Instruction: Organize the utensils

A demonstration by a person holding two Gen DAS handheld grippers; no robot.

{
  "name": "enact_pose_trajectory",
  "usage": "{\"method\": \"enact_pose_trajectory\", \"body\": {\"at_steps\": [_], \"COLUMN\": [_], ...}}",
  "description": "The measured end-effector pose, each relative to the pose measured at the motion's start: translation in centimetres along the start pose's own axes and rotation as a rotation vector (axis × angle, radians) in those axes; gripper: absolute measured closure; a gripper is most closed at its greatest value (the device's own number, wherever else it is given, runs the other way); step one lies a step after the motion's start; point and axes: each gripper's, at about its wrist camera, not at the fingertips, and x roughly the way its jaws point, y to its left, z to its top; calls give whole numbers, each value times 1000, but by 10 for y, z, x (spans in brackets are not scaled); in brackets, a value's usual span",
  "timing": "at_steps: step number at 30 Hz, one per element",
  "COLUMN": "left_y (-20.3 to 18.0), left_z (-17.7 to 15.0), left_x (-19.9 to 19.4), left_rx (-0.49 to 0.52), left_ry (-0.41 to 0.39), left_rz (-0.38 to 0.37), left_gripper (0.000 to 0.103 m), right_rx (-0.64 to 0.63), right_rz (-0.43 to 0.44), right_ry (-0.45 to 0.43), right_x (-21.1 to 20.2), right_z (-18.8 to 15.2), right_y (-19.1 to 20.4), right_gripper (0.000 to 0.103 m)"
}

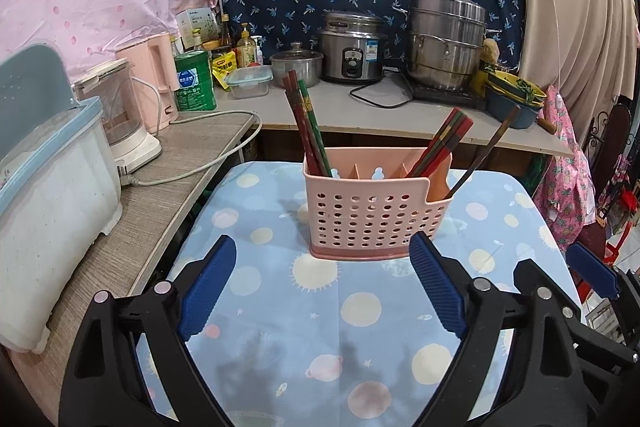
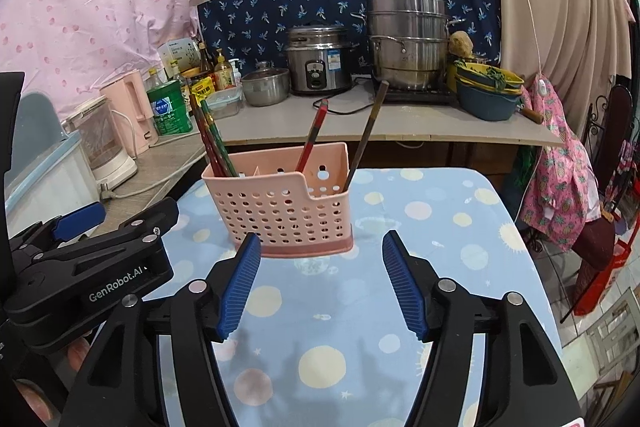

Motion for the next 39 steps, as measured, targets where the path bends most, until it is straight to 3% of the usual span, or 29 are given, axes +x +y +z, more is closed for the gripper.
{"method": "enact_pose_trajectory", "body": {"at_steps": [19,39], "left_y": [6,8], "left_z": [-28,-39], "left_x": [21,32], "left_rx": [-5,-9], "left_ry": [82,116], "left_rz": [25,46], "left_gripper": [10,9], "right_rx": [-23,-38], "right_rz": [-53,-64], "right_ry": [42,84], "right_x": [14,24], "right_z": [-29,-39], "right_y": [-5,-4], "right_gripper": [20,18]}}
